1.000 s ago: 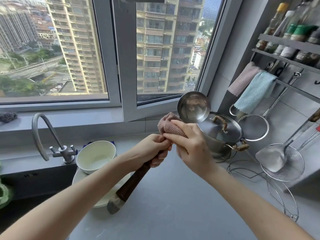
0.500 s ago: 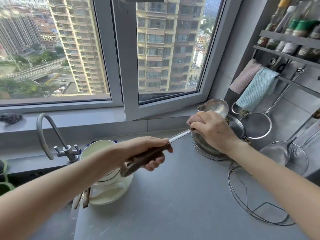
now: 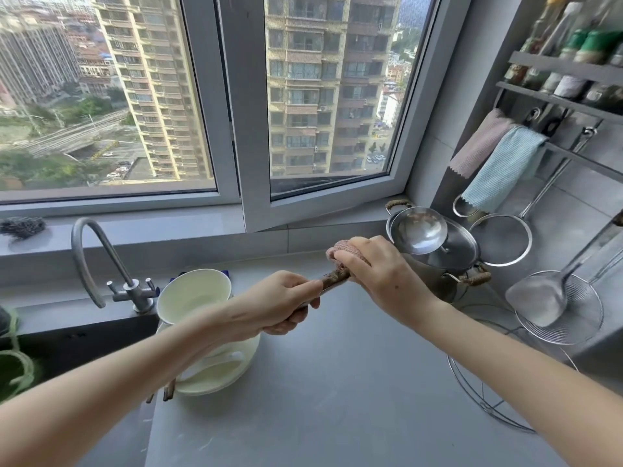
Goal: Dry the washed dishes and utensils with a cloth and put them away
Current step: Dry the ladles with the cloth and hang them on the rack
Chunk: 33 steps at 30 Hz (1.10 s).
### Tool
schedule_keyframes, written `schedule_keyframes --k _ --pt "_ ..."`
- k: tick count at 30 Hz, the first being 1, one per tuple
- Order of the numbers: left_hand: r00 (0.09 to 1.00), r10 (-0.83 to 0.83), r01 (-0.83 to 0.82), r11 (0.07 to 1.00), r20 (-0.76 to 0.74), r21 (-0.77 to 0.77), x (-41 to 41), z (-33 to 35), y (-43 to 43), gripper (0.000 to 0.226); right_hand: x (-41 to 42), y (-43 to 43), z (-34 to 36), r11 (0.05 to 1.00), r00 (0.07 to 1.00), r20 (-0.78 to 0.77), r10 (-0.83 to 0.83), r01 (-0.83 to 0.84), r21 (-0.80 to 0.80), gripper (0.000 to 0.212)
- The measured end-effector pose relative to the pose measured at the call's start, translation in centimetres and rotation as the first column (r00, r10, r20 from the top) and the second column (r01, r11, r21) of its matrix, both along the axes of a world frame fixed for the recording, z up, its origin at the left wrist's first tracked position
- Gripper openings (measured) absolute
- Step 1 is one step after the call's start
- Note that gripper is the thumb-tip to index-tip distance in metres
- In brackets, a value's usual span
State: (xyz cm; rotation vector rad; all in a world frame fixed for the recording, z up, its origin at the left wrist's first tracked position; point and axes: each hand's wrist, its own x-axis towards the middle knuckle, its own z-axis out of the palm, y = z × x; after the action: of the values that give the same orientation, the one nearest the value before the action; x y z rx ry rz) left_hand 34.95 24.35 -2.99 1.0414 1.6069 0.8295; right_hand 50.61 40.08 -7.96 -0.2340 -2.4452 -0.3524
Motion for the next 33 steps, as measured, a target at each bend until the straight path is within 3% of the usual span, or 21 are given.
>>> schedule_keyframes --k 4,6,8,9,10,11,12,13,14,16,18,20,24,26,28,30,33 --pt "1.0 -0.013 0.013 1.0 0.012 -0.015 -1.1 0.2 -0.8 0.033 2.6 3.8 0.0 0.977 0.982 -0.017 -0.188 0.185 -0.11 0.048" --pt "1.0 -0.012 0.012 1.0 0.006 -0.012 -1.2 0.1 -0.8 0.034 3.5 3.3 0.5 0.951 0.964 -0.147 -0.223 0.182 -0.251 0.044" --pt "0.999 0.033 -0.033 0.999 0.014 0.01 -0.7 -0.3 0.0 0.034 3.4 1.2 1.2 0.834 0.85 -0.394 -0.351 0.092 -0.544 0.039" --pt "0.997 0.073 -0.074 0.997 0.033 0.025 -0.2 -0.6 0.5 0.034 3.1 0.2 1.4 0.708 0.738 -0.476 -0.478 0.003 -0.706 0.035" --pt "0.992 0.114 -0.116 0.992 0.056 0.042 0.4 -1.0 1.0 0.035 2.5 -0.5 1.4 0.513 0.623 -0.474 -0.623 -0.133 -0.848 0.032" --pt "0.986 0.151 -0.156 0.986 0.077 0.064 1.0 -1.4 1.6 0.036 1.7 -1.0 1.5 0.242 0.562 -0.403 -0.722 -0.34 -0.909 0.028" --pt "0.98 0.18 -0.188 0.978 0.089 0.088 1.6 -1.9 2.2 0.037 0.9 -1.3 1.5 -0.036 0.564 -0.334 -0.755 -0.545 -0.838 0.027" --pt "0.976 0.2 -0.209 0.971 0.087 0.119 2.2 -2.3 2.6 0.038 0.1 -1.5 1.5 -0.252 0.598 -0.295 -0.745 -0.663 -0.705 0.028" --pt "0.976 0.208 -0.217 0.964 0.07 0.153 2.9 -2.8 3.1 0.039 -0.7 -1.8 1.4 -0.399 0.642 -0.288 -0.711 -0.705 -0.586 0.03" --pt "0.98 0.198 -0.196 0.955 0.013 0.223 4.2 -3.5 3.6 0.039 -2.0 -2.6 1.4 -0.533 0.667 -0.345 -0.66 -0.74 -0.411 0.03" --pt "0.984 0.179 -0.167 0.948 -0.018 0.269 5.1 -3.9 3.8 0.039 -3.0 -3.4 1.4 -0.525 0.642 -0.409 -0.648 -0.766 -0.37 0.027" --pt "0.991 0.134 -0.123 0.957 -0.026 0.261 5.5 -3.9 3.9 0.042 -3.3 -3.6 1.4 -0.426 0.594 -0.423 -0.685 -0.796 -0.43 0.015" --pt "0.998 -0.049 0.05 0.998 -0.044 0.024 4.3 -3.3 3.0 0.065 -2.6 -3.2 1.4 -0.293 0.617 -0.318 -0.72 -0.686 -0.666 0.009" --pt "0.99 0.014 -0.012 1.0 -0.142 0.02 2.6 -2.9 2.9 0.062 -1.7 -3.4 1.7 -0.275 0.644 -0.306 -0.701 -0.64 -0.717 0.009" --pt "0.959 0.203 -0.171 0.971 -0.197 0.169 0.5 -2.2 3.6 0.052 -0.9 -4.0 2.2 -0.279 0.7 -0.303 -0.647 -0.587 -0.76 0.008" --pt "0.937 0.331 -0.288 0.913 -0.112 0.29 -0.8 -1.0 4.6 0.044 -0.4 -5.0 2.6 -0.256 0.781 -0.284 -0.556 -0.486 -0.835 0.007" --pt "0.953 0.291 -0.302 0.911 0.079 0.28 -0.9 0.0 6.5 0.043 -0.4 -6.9 2.9 -0.185 0.89 -0.208 -0.405 -0.303 -0.935 0.009"
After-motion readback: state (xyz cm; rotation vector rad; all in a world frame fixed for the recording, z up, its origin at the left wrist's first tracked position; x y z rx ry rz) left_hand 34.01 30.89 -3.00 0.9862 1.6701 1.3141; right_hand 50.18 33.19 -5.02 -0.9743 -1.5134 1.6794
